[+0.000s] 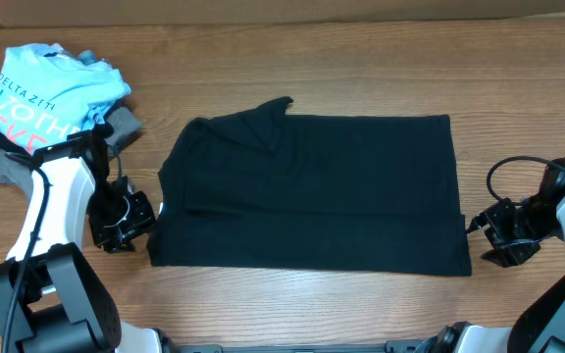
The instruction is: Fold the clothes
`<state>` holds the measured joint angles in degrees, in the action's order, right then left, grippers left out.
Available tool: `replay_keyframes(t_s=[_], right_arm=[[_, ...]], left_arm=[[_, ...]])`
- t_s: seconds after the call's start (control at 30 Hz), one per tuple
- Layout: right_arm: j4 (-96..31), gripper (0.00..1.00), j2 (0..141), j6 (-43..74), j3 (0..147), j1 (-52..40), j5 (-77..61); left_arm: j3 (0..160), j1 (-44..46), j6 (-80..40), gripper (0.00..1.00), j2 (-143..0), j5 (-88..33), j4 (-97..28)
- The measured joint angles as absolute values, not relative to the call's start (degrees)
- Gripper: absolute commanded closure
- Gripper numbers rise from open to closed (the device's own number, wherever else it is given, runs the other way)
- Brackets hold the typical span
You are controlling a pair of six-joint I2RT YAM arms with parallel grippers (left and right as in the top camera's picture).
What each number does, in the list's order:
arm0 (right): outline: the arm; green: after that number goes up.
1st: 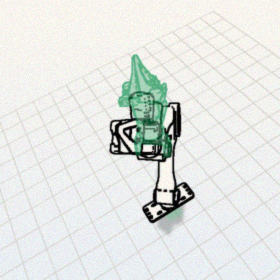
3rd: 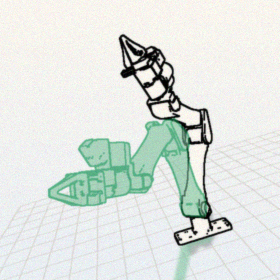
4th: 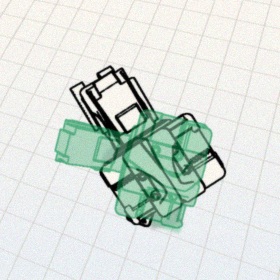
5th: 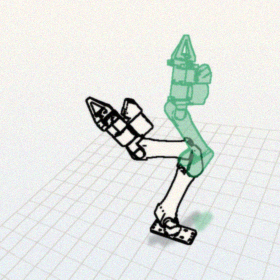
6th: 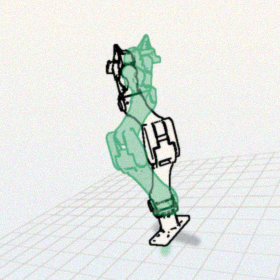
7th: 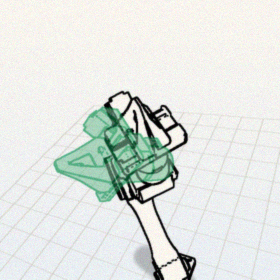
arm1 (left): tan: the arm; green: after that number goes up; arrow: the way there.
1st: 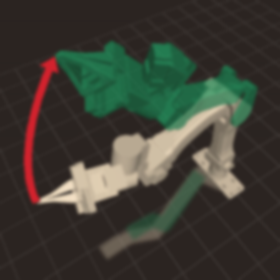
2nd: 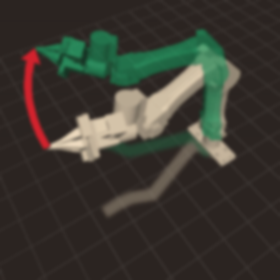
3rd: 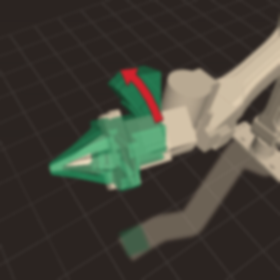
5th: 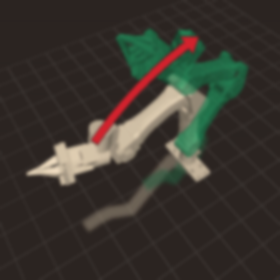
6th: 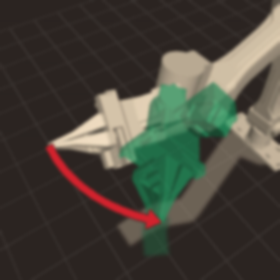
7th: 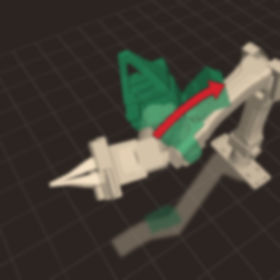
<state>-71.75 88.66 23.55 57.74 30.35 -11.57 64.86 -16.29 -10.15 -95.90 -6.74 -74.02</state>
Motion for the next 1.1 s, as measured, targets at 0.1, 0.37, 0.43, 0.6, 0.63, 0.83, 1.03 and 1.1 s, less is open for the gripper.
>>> replay_keyframes(t_s=[0.1, 0.37, 0.43, 0.6, 0.63, 0.83, 1.03, 1.1], right_arm=[[-69.1, 0.43, 88.7, 23.1, 57.7, 30.3, -10.9], [-60.9, 0.47, 88.7, 17.7, 58.2, 30.3, -18.7], [-59.2, 0.47, 88.7, 16.4, 59.4, 30.3, -22.3], [-56.1, 0.46, 88.7, 14.8, 64.8, 29.1, -29.7], [-55.8, 0.46, 88.7, 14.7, 65.5, 28.6, -30.3], [-53.7, 0.44, 88.7, 14.4, 69.5, 24.8, -32.9], [-53.8, 0.44, 88.7, 14.8, 69.8, 24.2, -33.3], [-54.2, 0.44, 88.7, 14.8, 69.8, 24.2, -33.3]], left_arm=[[64.9, -16.3, -9.7, 0.32, -95.9, -6.3, -74.1], [69.2, -16.1, -1.7, 0.23, -95.9, -14.8, -74.0], [73.1, -15.3, 1.1, 0.18, -95.9, -19.2, -72.8], [81.3, -8.3, 6.9, 0.19, -95.9, -26.3, -65.1], [82.1, -6.0, 7.6, 0.23, -95.9, -26.6, -62.8], [82.8, 9.2, 9.4, 0.4, -97.0, -21.8, -52.6], [82.9, 18.2, 7.6, 0.48, -105.8, -14.2, -42.8], [82.9, 18.9, 7.2, 0.47, -109.1, -13.0, -40.0]])
